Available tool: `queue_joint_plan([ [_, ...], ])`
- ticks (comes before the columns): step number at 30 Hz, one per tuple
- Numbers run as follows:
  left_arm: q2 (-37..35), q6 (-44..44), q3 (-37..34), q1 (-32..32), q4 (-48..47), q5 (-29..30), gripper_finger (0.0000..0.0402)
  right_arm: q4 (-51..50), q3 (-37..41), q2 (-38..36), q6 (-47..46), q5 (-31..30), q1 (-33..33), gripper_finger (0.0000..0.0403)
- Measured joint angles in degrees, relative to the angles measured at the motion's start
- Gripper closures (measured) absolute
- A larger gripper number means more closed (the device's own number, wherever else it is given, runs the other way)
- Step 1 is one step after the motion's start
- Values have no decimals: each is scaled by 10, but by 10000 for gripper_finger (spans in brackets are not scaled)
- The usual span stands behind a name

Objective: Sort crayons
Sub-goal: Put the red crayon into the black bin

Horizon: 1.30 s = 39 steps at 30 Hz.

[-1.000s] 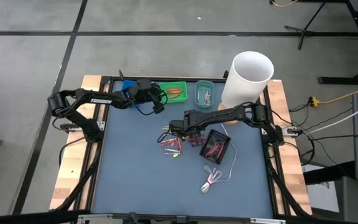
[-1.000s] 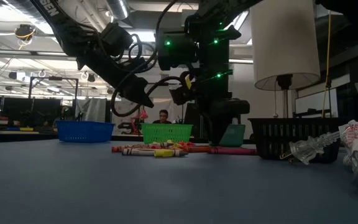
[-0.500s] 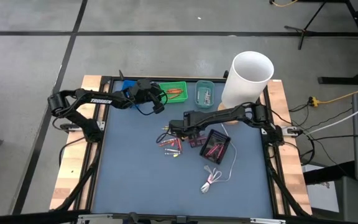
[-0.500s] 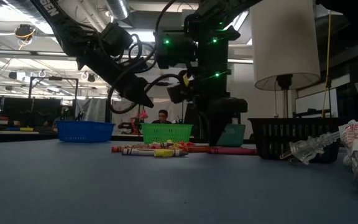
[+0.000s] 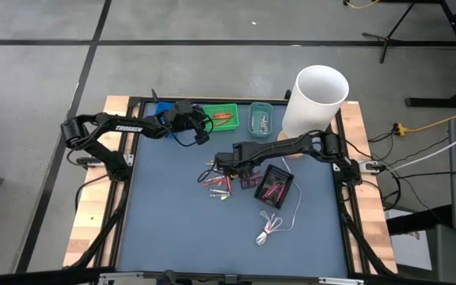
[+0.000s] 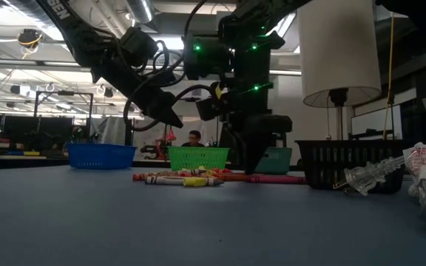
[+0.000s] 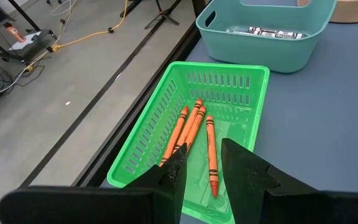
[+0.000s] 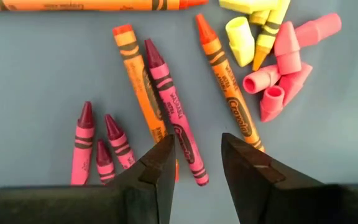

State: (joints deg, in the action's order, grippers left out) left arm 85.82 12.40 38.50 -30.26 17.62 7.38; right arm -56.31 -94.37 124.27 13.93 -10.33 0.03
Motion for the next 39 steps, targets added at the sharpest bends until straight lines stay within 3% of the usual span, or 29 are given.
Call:
queue_joint_plan([
  [24, 0, 1, 0, 0, 0, 6, 318, 25, 3, 13, -1, 5, 0, 278],
  [35, 0, 1, 0, 0, 0, 6, 318, 22, 3, 14, -1, 27, 0, 384],
  [39, 0, 1, 0, 0, 0, 6, 318, 22, 3, 14, -1, 29, 0, 394],
])
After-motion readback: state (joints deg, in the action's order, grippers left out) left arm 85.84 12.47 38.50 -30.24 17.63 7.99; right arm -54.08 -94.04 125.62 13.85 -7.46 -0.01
